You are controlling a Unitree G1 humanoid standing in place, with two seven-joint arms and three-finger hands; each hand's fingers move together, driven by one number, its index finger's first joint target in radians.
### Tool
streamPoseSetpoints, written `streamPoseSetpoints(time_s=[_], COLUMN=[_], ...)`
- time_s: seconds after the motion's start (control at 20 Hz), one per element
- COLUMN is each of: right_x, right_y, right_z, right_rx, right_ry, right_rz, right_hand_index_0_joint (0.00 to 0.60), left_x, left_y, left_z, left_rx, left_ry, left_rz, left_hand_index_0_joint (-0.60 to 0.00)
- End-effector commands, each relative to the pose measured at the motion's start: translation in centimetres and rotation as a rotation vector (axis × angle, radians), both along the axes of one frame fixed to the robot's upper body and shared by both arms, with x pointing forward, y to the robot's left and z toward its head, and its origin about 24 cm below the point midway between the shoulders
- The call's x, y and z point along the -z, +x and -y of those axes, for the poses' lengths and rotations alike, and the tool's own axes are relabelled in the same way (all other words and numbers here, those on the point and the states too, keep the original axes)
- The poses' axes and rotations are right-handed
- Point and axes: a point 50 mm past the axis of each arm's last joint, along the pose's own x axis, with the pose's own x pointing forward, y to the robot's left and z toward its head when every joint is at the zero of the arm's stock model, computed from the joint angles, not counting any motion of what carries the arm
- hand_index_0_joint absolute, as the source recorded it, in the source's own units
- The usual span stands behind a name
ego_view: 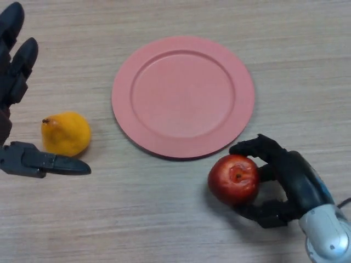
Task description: Pick up the red apple and place it on the plate
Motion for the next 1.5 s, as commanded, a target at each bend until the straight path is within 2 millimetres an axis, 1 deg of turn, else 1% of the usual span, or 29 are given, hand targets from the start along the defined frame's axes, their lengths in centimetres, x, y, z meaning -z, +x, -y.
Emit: streamPoseSetpoints(time_s=[0.05, 0.1, 0.15, 0.2, 0.35, 0.5, 0.55, 0.65, 0.8, 0.9, 0.95, 1.0, 1.05, 1.1, 1.15, 1.2, 1.3, 1.35, 1.4, 1.45, 1.5], right_x=[-5.2, -5.9, -7.2, -7.7, -8.7, -8.5, -8.3, -8.2, -7.9, -7.9, -8.1, -8.1, -8.2, -8.3, -8.6, -8.9, -9.0, -9.5, -9.7, -9.8, -9.9], right_y=[2.2, 2.8, 3.8, 4.3, 6.6, 7.8, 8.1, 8.3, 8.9, 9.2, 9.4, 9.4, 9.5, 9.6, 9.6, 9.6, 9.9, 10.4, 10.4, 9.7, 9.4], right_z=[0.8, 0.8, 0.3, -0.1, -2.0, -3.6, -4.3, -5.1, -5.1, -4.8, -4.5, -4.4, -4.0, -3.7, -3.0, -2.6, -2.0, -1.4, -1.2, -0.4, -0.2], right_rx=[0.015, 0.012, -0.019, -0.039, -0.09, -0.126, -0.118, -0.113, -0.091, -0.159, -0.198, -0.198, -0.198, -0.199, -0.213, -0.223, -0.206, -0.186, -0.192, -0.222, -0.236], right_ry=[-0.053, -0.049, -0.037, -0.043, 0.026, 0.043, 0.113, 0.17, 0.169, 0.136, 0.096, 0.095, 0.095, 0.098, 0.125, 0.142, 0.183, 0.193, 0.183, 0.172, 0.173], right_rz=[0.229, 0.238, 0.255, 0.265, 0.258, 0.221, 0.216, 0.271, 0.272, 0.22, 0.237, 0.234, 0.221, 0.21, 0.179, 0.165, 0.167, 0.221, 0.248, 0.284, 0.306], right_hand_index_0_joint=[0.6, 0.6, 0.6, 0.6, 0.6, 0.6, 0.6, 0.6, 0.6, 0.6, 0.55, 0.45, 0.3, 0.2, 0.056, 0.0, 0.0, 0.0, 0.0, 0.0, 0.0], left_x=[-3.2, -3.2, -3.1, -3.0, -2.8, -2.8, -2.5, -2.4, -3.0, -3.0, -2.9, -2.9, -2.8, -2.7, -2.4, -2.2, -2.0, -1.8, -1.7, -1.6, -1.6], left_y=[-1.5, -1.6, -1.6, -1.6, -1.4, -1.5, -1.7, -1.6, -1.0, -1.0, -1.0, -1.0, -0.9, -0.8, -0.2, 0.1, 0.4, 0.9, 1.1, 1.3, 1.4], left_z=[-0.5, -0.6, -0.6, -0.6, -0.4, -0.6, -0.7, -0.6, -0.4, -0.4, -0.4, -0.4, -0.5, -0.6, -0.6, -0.6, -0.5, -0.1, 0.0, 0.0, -0.1], left_rx=[-0.059, -0.061, -0.066, -0.068, -0.034, -0.037, -0.052, -0.076, -0.118, -0.14, -0.152, -0.154, -0.166, -0.177, -0.197, -0.205, -0.208, -0.201, -0.201, -0.195, -0.196], left_ry=[0.058, 0.049, 0.025, 0.023, 0.008, -0.011, -0.013, -0.006, -0.014, -0.018, -0.011, -0.008, -0.004, -0.002, 0.011, 0.026, 0.083, 0.099, 0.099, 0.094, 0.085], left_rz=[0.207, 0.207, 0.195, 0.183, 0.147, 0.143, 0.147, 0.135, 0.172, 0.213, 0.22, 0.22, 0.219, 0.218, 0.206, 0.194, 0.163, 0.144, 0.136, 0.133, 0.139], left_hand_index_0_joint=[0.0, 0.0, 0.0, 0.0, 0.0, 0.0, 0.0, 0.0, 0.0, 0.0, 0.0, 0.0, 0.0, 0.0, 0.0, 0.0, 0.0, 0.0, 0.0, 0.0, 0.0])
